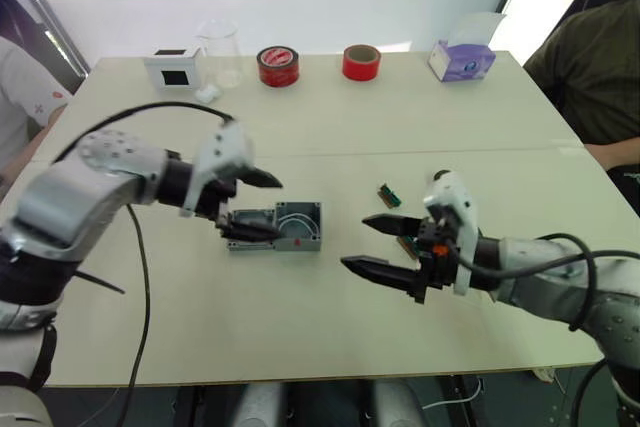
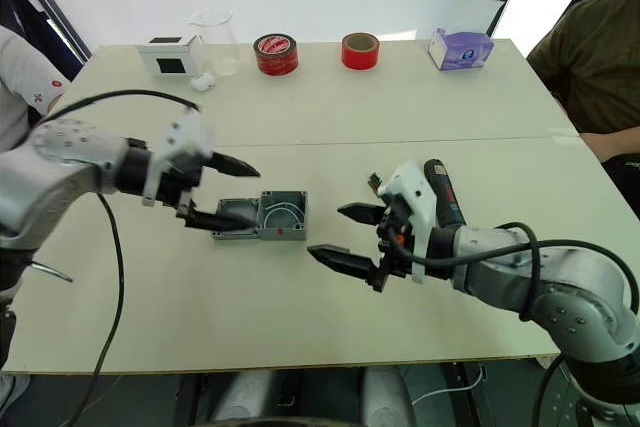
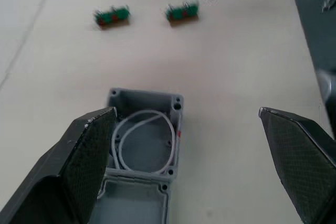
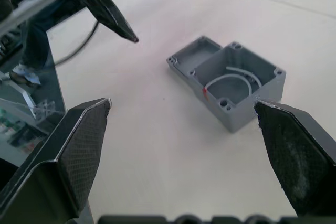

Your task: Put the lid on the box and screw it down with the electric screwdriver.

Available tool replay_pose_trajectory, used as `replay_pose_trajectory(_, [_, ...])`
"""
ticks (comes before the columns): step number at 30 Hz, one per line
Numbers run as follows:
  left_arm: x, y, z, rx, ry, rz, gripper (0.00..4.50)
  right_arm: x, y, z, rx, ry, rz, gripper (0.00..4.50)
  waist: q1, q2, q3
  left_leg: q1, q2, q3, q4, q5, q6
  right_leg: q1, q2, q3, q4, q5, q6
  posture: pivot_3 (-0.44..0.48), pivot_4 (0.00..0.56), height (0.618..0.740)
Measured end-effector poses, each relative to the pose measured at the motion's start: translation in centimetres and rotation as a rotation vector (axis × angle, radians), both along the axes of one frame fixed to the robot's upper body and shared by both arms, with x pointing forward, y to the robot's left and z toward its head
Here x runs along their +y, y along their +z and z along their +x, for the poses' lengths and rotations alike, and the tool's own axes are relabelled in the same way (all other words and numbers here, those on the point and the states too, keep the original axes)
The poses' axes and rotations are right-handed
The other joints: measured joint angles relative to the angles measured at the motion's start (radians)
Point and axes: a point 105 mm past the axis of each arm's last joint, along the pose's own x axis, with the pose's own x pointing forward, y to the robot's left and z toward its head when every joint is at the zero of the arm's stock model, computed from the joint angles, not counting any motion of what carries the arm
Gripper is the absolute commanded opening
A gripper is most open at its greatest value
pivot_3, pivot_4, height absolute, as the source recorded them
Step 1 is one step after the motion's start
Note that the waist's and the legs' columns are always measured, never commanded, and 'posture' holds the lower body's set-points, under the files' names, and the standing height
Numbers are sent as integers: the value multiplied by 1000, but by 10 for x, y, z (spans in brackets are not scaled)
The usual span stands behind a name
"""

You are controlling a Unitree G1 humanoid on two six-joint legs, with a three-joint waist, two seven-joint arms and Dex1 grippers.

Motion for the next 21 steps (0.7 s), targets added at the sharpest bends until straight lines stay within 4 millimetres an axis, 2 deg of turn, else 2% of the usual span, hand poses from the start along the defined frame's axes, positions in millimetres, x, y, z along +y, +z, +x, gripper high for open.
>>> replay_pose_trajectory(5, [-14, -23, 14, 16, -59, 111, 4473, 0, -16, -5, 2, 16, -55, 4500, 0, 0, 0, -2, 0, -1, 3, -1, 1, 0, 0, 0, 1, 0, 1, 0, 150, 740])
replay_pose_trajectory(10, [-27, -44, 19, 30, -104, 178, 4473, 3, -20, -6, -5, 1, -46, 4500, -1, 0, 0, -2, 0, -1, 3, -1, 1, -1, 0, 0, 2, 0, 1, 0, 150, 740])
replay_pose_trajectory(15, [-33, -48, 27, 30, -91, 192, 4473, 6, -19, -4, -25, -16, -36, 4500, 0, 0, 0, -2, 0, -2, 3, -1, 1, -1, 1, 0, 3, 0, 2, 0, 150, 740])
replay_pose_trajectory(18, [-33, -53, 30, 40, -82, 207, 3819, 6, -19, -3, -31, -31, -29, 4500, 0, 0, 0, -2, 0, -2, 3, -1, 1, -1, 0, 0, 3, 0, 2, 0, 150, 740])
replay_pose_trajectory(21, [-33, -55, 30, 48, -91, 222, 2630, 7, -19, -1, -37, -41, -27, 4500, 0, 0, 0, -2, 0, -2, 3, -1, 1, -1, 1, 0, 3, 0, 2, 0, 150, 740])
